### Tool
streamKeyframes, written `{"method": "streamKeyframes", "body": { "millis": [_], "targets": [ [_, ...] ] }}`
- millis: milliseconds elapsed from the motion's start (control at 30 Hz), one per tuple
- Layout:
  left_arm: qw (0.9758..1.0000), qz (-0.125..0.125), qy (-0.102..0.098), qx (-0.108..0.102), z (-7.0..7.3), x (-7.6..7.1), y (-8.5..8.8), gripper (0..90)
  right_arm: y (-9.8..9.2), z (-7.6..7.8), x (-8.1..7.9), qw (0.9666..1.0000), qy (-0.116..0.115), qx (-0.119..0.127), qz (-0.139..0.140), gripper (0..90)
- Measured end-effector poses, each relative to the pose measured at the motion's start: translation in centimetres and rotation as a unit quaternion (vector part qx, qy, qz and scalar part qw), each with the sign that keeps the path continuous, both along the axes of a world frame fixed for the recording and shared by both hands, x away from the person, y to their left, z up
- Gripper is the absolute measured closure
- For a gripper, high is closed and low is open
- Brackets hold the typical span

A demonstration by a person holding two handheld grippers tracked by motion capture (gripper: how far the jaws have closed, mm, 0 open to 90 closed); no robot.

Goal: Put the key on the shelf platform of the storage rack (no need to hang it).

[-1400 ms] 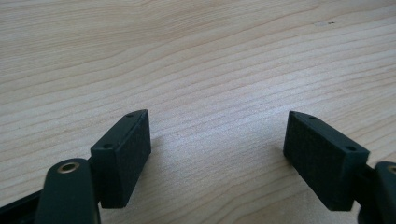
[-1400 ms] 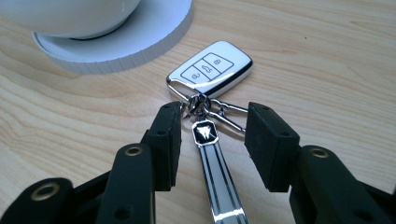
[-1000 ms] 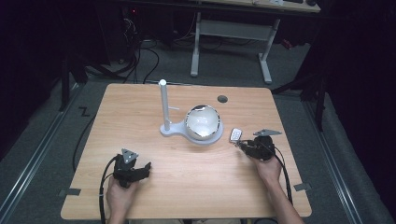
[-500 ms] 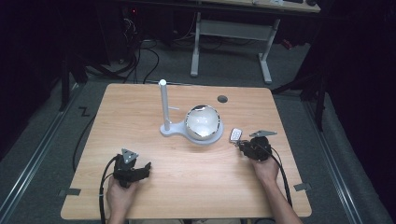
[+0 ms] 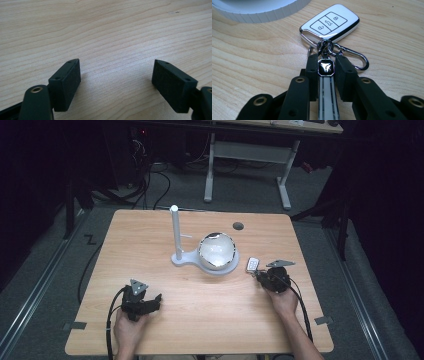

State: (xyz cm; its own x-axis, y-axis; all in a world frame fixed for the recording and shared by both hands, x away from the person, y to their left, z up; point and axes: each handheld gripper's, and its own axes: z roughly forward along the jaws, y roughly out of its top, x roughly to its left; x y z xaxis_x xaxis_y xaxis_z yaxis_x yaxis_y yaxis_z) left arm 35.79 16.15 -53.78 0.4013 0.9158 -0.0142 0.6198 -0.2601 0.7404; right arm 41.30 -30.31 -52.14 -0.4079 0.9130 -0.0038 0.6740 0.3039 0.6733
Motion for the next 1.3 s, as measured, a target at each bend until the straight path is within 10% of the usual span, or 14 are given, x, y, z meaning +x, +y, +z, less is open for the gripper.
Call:
{"method": "streamKeyframes", "body": {
  "millis": [1300],
  "targets": [
    [1.0, 0.0, 0.0, 0.0, 0.0, 0.0, 0.0, 23.2, -1.2, 6.8, -3.4, 0.9954, -0.074, 0.052, 0.032, 74.5]
  ]
}}
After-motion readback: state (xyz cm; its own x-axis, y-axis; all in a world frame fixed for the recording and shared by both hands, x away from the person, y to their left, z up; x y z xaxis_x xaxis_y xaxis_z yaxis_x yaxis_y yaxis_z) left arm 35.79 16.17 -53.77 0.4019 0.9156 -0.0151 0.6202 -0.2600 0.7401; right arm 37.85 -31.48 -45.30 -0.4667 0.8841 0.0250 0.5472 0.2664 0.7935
